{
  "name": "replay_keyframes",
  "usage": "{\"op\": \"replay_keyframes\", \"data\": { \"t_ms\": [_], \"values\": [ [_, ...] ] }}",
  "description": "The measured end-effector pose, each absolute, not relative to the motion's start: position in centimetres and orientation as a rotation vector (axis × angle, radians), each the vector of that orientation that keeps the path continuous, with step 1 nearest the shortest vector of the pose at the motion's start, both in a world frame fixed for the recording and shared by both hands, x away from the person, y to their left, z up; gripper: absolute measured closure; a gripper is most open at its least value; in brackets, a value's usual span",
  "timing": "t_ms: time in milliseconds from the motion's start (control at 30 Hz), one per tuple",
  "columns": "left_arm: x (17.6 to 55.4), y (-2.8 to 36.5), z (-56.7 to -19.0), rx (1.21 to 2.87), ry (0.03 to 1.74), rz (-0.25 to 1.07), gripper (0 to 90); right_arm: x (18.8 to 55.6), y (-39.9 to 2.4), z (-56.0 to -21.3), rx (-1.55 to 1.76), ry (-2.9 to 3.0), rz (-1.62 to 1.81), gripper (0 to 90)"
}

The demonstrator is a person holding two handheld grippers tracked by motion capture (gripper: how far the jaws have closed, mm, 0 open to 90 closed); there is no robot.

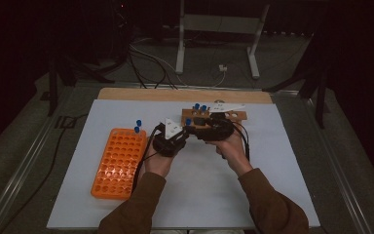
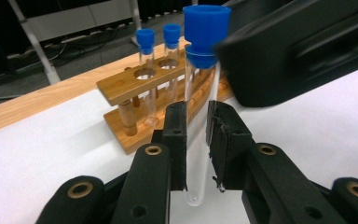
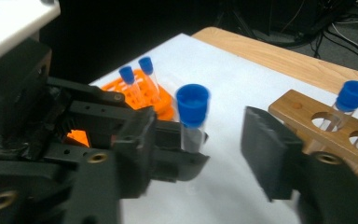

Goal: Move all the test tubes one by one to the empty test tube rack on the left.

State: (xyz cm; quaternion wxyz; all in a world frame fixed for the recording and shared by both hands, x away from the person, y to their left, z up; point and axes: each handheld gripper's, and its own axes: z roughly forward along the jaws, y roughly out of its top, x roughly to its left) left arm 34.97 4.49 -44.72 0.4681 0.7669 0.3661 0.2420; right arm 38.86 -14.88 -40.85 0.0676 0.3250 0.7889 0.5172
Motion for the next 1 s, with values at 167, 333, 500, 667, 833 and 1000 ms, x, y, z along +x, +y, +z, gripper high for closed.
{"op": "replay_keyframes", "data": {
  "t_ms": [167,333,500,667,833,1000],
  "values": [
    [35.1,5.2,-44.7,1.87,0.922,0.599,78.4,39.0,-15.8,-40.7,0.996,2.328,1.554,19.4],
    [35.0,6.0,-44.6,1.854,0.939,0.595,78.4,39.1,-16.6,-40.9,1.018,2.292,1.514,10.1],
    [34.7,6.9,-44.3,1.834,0.953,0.592,78.4,39.2,-17.6,-41.5,1.032,2.273,1.464,2.5],
    [34.3,8.2,-44.1,1.805,0.969,0.592,78.4,38.9,-18.5,-41.8,1.025,2.231,1.417,0.0],
    [33.9,9.8,-44.0,1.776,0.986,0.598,78.4,38.6,-19.4,-42.0,1.003,2.202,1.334,0.0],
    [33.7,11.7,-44.0,1.742,1.017,0.599,78.5,38.4,-21.0,-42.0,1.046,2.149,1.372,0.0]
  ]
}}
